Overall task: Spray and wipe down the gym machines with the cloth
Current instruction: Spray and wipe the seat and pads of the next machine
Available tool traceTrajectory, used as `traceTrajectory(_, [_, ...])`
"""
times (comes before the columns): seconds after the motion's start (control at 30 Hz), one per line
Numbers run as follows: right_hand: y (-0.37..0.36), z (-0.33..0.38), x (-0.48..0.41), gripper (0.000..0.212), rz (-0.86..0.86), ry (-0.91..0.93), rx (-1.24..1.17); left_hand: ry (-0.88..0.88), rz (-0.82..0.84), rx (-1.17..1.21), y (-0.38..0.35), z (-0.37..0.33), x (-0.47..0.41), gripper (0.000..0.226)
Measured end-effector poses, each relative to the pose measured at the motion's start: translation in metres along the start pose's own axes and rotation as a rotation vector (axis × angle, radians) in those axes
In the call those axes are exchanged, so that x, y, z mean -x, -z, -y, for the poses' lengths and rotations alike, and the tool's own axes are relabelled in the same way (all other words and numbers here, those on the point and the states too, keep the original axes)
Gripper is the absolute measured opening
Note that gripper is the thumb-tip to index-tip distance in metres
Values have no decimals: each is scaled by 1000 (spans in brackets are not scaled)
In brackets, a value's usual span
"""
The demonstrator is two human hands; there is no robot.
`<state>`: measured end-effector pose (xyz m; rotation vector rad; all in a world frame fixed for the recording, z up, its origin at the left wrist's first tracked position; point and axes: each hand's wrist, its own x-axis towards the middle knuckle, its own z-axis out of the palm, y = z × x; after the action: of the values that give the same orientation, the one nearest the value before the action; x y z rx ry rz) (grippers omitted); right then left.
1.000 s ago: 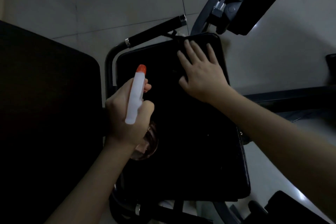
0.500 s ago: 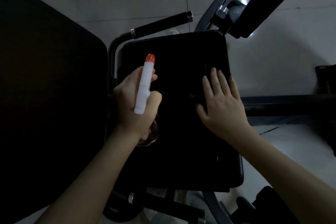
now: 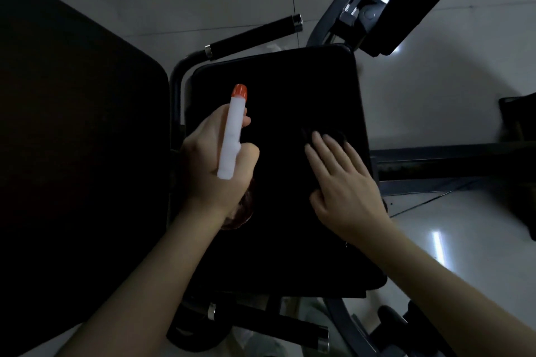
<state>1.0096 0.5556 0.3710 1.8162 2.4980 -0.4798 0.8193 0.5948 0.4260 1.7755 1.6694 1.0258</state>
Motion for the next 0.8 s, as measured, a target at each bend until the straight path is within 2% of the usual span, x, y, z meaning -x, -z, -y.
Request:
traceTrajectory(0.13, [6, -1, -17, 69, -87, -143, -76, 26, -9, 3, -3, -3, -4, 43])
traceTrajectory(0.27, [0, 6, -54, 75, -51, -226, 67, 14, 4, -2, -2, -5, -3, 43])
traceTrajectory(0.37, [-4, 7, -51, 70, -17, -181, 138, 11, 28, -9, -2, -4, -2, 40])
traceTrajectory(0.57, [-18, 7, 26, 59, 17, 4, 166, -14, 40, -62, -3, -8, 5, 37])
traceTrajectory(0.67, [-12, -9, 3, 55, -23, 51, 166, -22, 30, -70, -2, -10, 8, 32])
traceTrajectory(0.8, [-2, -16, -47, 53, -30, -46, 157, -60, 35, -93, 0, -12, 14, 33])
